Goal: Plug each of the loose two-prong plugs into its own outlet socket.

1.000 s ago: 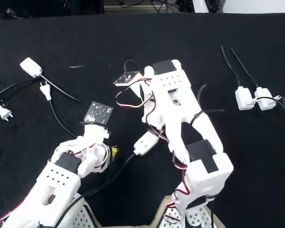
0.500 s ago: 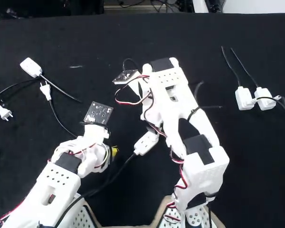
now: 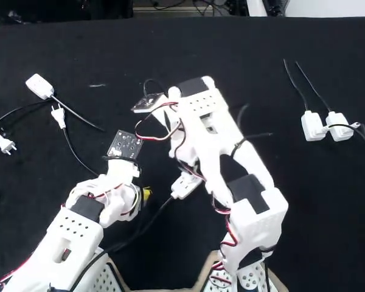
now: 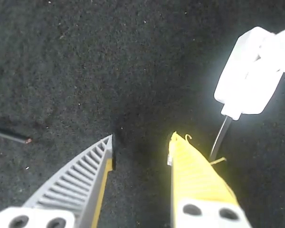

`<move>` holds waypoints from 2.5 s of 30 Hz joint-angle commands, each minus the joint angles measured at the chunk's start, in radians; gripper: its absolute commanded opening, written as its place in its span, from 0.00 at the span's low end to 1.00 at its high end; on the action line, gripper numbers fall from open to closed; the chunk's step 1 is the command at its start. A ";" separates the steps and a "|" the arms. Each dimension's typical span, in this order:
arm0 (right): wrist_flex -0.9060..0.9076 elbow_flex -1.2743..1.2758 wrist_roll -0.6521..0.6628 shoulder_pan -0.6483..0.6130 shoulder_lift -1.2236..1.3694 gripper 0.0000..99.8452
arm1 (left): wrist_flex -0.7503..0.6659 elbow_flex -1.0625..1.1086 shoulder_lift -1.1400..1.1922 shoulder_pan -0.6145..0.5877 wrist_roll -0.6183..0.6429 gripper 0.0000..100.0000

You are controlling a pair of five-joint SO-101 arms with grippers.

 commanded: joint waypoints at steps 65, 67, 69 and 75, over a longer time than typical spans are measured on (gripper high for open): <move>0.032 -0.061 0.015 0.094 0.031 0.01 | -0.002 -0.015 -0.018 0.016 0.008 0.19; 0.032 -0.042 0.015 0.066 0.031 0.01 | -0.002 -0.015 -0.018 0.016 0.008 0.19; 0.032 -0.035 0.012 0.026 0.031 0.01 | -0.002 -0.015 -0.018 0.016 0.008 0.19; 0.032 -0.039 0.002 -0.035 0.033 0.01 | -0.002 -0.015 -0.018 0.016 0.008 0.19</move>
